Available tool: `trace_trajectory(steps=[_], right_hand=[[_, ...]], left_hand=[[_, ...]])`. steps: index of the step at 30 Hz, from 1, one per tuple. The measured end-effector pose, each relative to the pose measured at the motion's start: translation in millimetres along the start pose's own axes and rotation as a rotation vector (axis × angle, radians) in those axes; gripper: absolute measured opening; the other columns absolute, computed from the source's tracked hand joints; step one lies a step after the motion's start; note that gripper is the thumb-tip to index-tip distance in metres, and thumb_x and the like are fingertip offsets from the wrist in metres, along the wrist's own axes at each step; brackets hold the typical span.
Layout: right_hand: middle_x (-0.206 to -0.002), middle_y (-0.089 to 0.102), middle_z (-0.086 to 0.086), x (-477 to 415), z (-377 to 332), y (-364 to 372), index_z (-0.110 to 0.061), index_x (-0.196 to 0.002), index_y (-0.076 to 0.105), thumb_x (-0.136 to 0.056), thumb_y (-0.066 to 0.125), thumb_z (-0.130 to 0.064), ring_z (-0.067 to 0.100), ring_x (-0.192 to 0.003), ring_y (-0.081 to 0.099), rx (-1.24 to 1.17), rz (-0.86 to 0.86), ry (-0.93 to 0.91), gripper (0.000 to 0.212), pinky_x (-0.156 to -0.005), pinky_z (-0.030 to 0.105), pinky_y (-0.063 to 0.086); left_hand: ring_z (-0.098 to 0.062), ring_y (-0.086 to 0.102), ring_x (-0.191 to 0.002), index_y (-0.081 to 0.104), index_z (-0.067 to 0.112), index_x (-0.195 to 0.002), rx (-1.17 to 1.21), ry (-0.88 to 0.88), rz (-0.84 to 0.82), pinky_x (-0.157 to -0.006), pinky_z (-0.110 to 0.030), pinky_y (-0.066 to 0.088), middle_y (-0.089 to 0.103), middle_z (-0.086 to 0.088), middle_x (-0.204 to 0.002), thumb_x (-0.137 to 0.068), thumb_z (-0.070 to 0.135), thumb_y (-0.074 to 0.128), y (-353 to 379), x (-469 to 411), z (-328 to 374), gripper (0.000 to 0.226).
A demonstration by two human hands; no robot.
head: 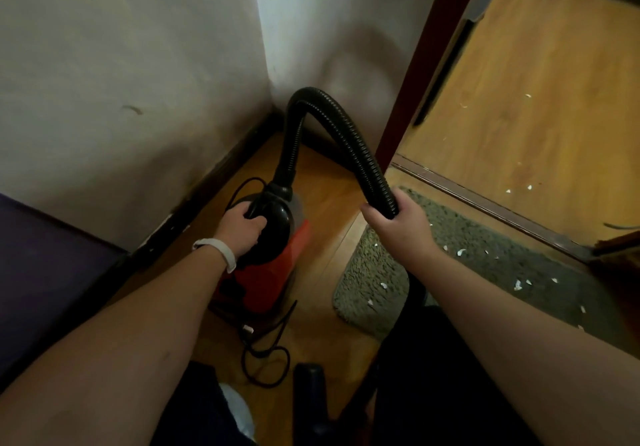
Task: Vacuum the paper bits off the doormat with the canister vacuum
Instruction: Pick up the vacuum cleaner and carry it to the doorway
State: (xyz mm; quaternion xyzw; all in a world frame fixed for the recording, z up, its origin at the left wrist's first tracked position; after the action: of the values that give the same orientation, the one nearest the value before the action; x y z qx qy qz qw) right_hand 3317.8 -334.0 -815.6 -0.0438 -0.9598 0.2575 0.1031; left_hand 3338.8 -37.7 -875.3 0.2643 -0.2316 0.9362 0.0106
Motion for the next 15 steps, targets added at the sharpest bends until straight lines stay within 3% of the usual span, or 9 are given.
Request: trace_trajectory(steps=[5, 11, 15], right_hand=[[-0.079, 0.065, 0.005, 1, 7, -3, -0.026, -0.105, 0.061, -0.086, 0.07, -0.041, 0.013, -0.059, 0.057, 0.0, 0.02, -0.004, 0.025, -0.053, 0.032, 0.049], [-0.075, 0.063, 0.006, -7, 13, -2, -0.028, -0.097, 0.061, -0.087, 0.07, -0.037, 0.012, -0.057, 0.054, -0.01, 0.059, 0.01, 0.016, -0.051, 0.031, 0.046], [-0.073, 0.06, 0.0, -12, 20, 0, -0.028, -0.094, 0.058, -0.087, 0.069, -0.04, 0.01, -0.056, 0.053, 0.024, 0.065, 0.052, 0.017, -0.048, 0.025, 0.043]], left_hand=[[-0.026, 0.059, -0.076, 0.063, 0.033, -0.089, -0.003, 0.05, 0.026, -0.076, -0.041, 0.051, 0.064, -0.003, -0.081, -0.091, 0.017, 0.053, 3, -15, 9, 0.019], [-0.025, 0.059, -0.103, 0.059, 0.029, -0.117, -0.154, 0.149, 0.001, -0.09, -0.042, 0.049, 0.064, 0.003, -0.105, -0.097, 0.026, 0.053, 9, -28, 21, 0.021], [-0.028, 0.056, -0.116, 0.051, 0.027, -0.133, -0.231, 0.224, -0.017, -0.091, -0.039, 0.047, 0.061, -0.002, -0.121, -0.1, 0.028, 0.05, 11, -34, 23, 0.033]])
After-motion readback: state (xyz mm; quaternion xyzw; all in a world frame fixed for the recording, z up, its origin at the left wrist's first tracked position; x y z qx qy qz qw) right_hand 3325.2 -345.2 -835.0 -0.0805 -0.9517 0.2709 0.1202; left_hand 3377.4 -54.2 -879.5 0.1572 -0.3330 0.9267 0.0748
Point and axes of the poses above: each hand's wrist, its own x-axis away from the middle knuckle, its own y-axis out of the palm, z = x × y, the point moved 8 cm from there along -x, towards the middle knuckle
